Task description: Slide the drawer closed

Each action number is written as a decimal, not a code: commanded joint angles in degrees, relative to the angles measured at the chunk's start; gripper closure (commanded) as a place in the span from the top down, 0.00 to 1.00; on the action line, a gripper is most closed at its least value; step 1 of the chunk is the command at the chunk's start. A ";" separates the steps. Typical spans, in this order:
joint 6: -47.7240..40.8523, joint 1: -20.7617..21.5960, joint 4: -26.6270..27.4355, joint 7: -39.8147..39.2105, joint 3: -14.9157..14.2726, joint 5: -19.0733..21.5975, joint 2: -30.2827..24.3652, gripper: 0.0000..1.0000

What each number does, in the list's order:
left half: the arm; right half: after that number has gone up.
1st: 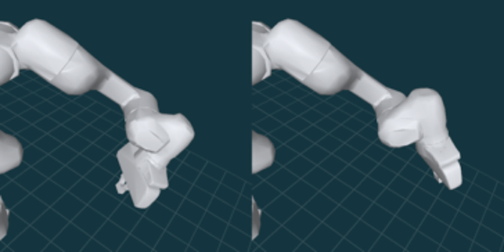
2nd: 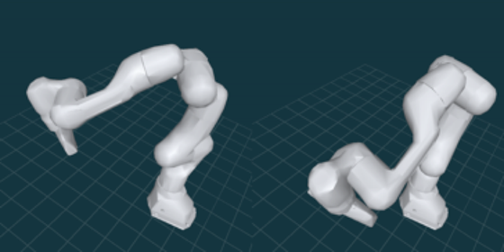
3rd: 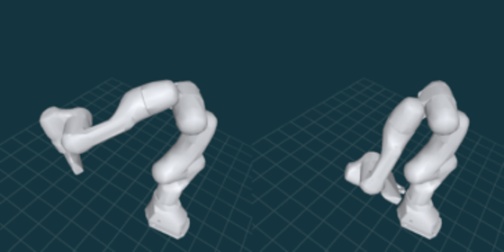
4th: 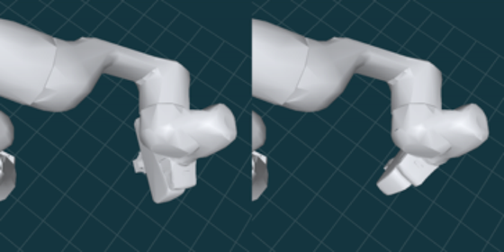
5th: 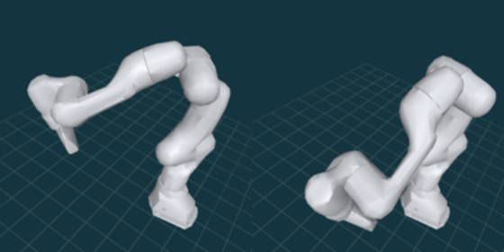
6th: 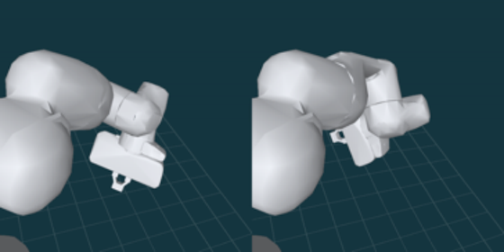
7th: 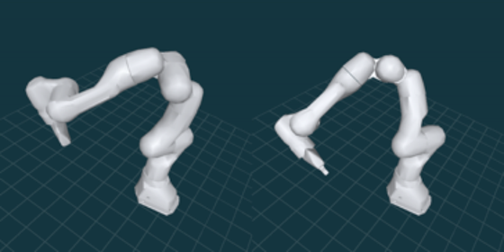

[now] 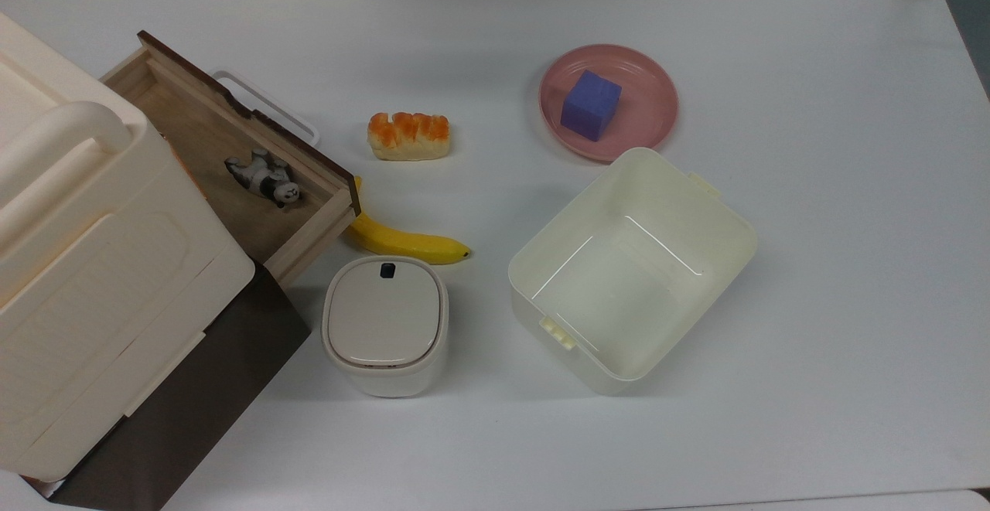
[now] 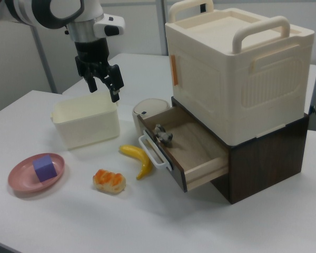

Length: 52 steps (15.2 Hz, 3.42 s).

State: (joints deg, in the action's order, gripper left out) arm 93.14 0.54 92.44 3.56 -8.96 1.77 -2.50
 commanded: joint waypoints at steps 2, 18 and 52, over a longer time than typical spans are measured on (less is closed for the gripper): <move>0.11 0.43 -0.33 1.53 -0.18 0.43 -0.05 1.00; -1.29 0.78 0.72 1.18 0.61 -0.97 0.83 0.74; 48.16 -8.00 25.26 22.18 0.00 -6.08 11.55 0.00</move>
State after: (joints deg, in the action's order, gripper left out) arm 136.13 -5.46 120.93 21.09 -8.90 -4.08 6.10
